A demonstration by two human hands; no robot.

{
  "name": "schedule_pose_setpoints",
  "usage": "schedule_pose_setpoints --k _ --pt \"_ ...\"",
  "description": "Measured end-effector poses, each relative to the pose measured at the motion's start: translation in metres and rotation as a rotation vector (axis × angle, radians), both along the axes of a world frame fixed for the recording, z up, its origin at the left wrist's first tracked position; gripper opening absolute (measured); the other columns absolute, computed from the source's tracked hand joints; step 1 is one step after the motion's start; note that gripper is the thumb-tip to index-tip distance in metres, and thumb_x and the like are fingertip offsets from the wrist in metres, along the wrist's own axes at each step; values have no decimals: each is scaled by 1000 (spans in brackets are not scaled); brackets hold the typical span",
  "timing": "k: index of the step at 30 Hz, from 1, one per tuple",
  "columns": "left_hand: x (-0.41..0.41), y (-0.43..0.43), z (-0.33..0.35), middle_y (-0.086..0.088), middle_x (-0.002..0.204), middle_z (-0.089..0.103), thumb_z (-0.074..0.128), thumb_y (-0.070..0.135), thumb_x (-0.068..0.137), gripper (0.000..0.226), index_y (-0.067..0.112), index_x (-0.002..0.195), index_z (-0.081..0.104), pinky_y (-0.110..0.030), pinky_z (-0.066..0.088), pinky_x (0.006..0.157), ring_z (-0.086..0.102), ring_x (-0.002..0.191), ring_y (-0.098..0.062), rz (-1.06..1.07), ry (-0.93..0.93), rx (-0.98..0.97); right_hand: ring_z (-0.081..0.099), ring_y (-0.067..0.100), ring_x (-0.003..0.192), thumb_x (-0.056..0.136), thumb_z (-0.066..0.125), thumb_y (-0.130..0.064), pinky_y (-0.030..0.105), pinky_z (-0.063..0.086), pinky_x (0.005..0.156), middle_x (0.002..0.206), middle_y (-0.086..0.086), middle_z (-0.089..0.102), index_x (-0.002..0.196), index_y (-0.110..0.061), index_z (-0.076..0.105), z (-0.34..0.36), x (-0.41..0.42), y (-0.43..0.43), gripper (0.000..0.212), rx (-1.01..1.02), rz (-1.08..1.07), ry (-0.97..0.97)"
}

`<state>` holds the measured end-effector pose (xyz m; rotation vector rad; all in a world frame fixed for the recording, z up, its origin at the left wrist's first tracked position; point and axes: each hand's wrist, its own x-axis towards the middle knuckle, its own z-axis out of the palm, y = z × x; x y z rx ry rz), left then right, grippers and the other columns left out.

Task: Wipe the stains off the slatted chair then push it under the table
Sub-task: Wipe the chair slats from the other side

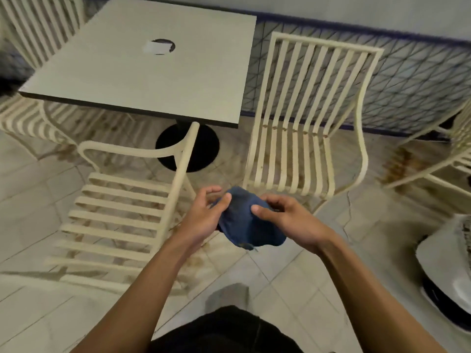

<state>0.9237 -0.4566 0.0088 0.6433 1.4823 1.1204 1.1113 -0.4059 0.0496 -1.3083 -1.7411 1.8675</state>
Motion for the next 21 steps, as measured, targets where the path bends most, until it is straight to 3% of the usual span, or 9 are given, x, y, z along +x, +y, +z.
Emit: schedule_pose_setpoints --k 4,8,11,14,16,18,21 --pt "25 35 8 15 122 63 57 45 86 42 31 126 56 -14 49 85 59 111 4 -215 48 110 65 21 98 95 62 -24 37 55 85 102 3 69 105 -17 68 -5 25 51 14 70 -38 -2" --pt "51 89 -1 10 124 62 82 30 75 60 35 126 52 -26 56 81 63 110 -8 -323 92 158 66 28 104 97 59 -16 41 55 91 110 13 69 115 -7 65 -8 44 110 21 54 -20 89" --pt "72 151 -8 6 108 66 78 11 80 43 28 115 58 -21 56 67 68 93 -9 -208 142 182 62 16 106 95 62 -22 34 54 94 113 3 67 113 -17 68 -14 57 163 20 184 -45 51" --pt "89 209 -9 10 90 73 71 11 85 23 22 104 64 -17 51 68 68 87 -7 -174 93 194 61 10 108 85 73 -33 37 53 95 119 -4 61 108 -33 67 -18 70 219 24 253 -208 7" --pt "97 242 -11 2 98 74 68 16 88 23 19 110 65 -27 54 72 69 95 -16 -170 -28 156 61 11 108 77 77 -40 35 55 93 123 -7 58 116 -36 60 -18 81 253 42 196 -273 -2" --pt "104 272 -13 -11 106 72 63 19 91 26 14 117 63 -39 56 70 68 99 -29 -139 -145 102 63 13 109 74 79 -40 36 56 92 127 -5 56 128 -36 52 -18 91 285 61 -3 -248 41" --pt "113 310 -16 -17 104 71 56 22 96 24 10 116 63 -40 56 60 69 91 -35 -101 -274 15 67 24 110 82 76 -26 48 55 93 123 7 66 132 -21 55 -26 99 317 54 -263 -203 164"
